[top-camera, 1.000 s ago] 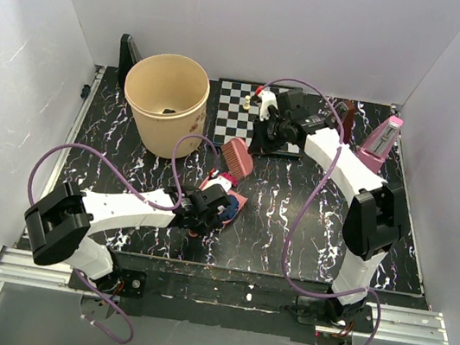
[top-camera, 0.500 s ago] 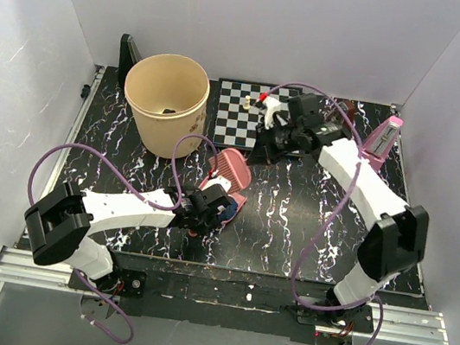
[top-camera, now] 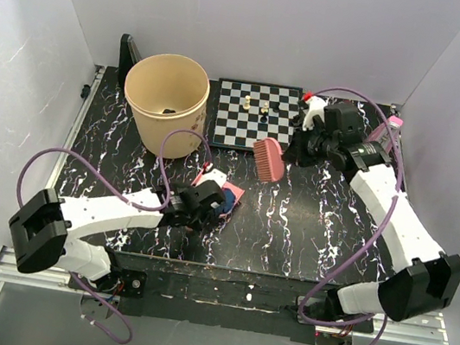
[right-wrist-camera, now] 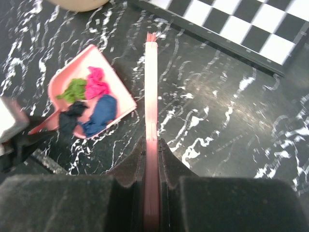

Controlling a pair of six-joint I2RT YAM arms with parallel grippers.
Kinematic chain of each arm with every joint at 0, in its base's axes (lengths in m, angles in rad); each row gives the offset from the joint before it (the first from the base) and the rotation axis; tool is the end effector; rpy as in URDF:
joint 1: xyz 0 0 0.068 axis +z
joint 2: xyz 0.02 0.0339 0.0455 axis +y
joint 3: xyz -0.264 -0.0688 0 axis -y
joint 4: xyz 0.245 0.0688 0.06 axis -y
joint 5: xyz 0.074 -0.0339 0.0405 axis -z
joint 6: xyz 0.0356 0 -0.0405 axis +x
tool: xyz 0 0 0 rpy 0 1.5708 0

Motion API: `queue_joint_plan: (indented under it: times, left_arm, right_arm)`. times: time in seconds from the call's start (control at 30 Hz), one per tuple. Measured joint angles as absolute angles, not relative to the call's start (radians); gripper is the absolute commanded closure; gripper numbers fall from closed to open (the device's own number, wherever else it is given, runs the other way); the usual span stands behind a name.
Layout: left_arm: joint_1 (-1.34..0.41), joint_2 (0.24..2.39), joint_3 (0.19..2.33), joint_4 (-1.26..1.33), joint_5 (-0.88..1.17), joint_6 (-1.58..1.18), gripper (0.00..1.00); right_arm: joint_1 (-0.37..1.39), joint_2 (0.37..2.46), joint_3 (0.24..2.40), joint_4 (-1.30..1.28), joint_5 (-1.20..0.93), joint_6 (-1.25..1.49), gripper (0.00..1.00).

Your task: Sweep away the paper scraps from the table

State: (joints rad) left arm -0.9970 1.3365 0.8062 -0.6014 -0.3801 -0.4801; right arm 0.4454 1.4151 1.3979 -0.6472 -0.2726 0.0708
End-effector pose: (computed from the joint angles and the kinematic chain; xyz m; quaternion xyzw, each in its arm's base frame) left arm 0.1446 -0.1994 0.2012 0.2052 0.9371 -0.0076 0.2823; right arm 0.2759 0.1423 0.3633 -0.2243 0.8641 0.2288 0.3882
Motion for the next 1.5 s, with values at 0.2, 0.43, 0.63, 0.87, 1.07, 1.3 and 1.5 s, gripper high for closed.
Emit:
queue_joint_plan:
  times: [0.2, 0.43, 0.63, 0.87, 1.07, 1.3, 1.5]
  left_arm:
    - [-0.997, 1.307, 1.002, -0.776, -0.381, -0.48, 1.0]
    - [-0.918, 1.306, 1.267, -0.953, -0.281, -0.417, 1.0]
    - [-0.674, 1.33, 1.51, -1.026, -0.109, -0.355, 1.0]
    - [-0.399, 1.462, 1.788, -0.999, 0.212, -0.361, 1.0]
    - [-0.112, 1.468, 1.595, -0.598, 0.614, -0.672, 1.0]
    - [0.085, 1.528, 1.069, 0.39, 0.848, -1.483, 1.0]
    - [0.089, 1.693, 0.968, 1.028, 0.837, -1.859, 1.0]
  right_arm:
    - [0.417, 1.303, 1.326, -0.624, -0.142, 0.132, 0.99]
    - [0.415, 1.213, 1.26, -0.597, -0.088, 0.164, 0.99]
    - [0.415, 1.141, 1.147, -0.566, -0.1, 0.217, 0.99]
    - [0.415, 1.101, 1.052, -0.553, -0.15, 0.266, 0.99]
    - [0.415, 1.074, 1.009, -0.544, -0.193, 0.294, 0.99]
    - [0.415, 1.038, 0.976, -0.542, -0.198, 0.304, 0.99]
    - [0.415, 1.035, 0.971, -0.541, -0.206, 0.308, 0.99]
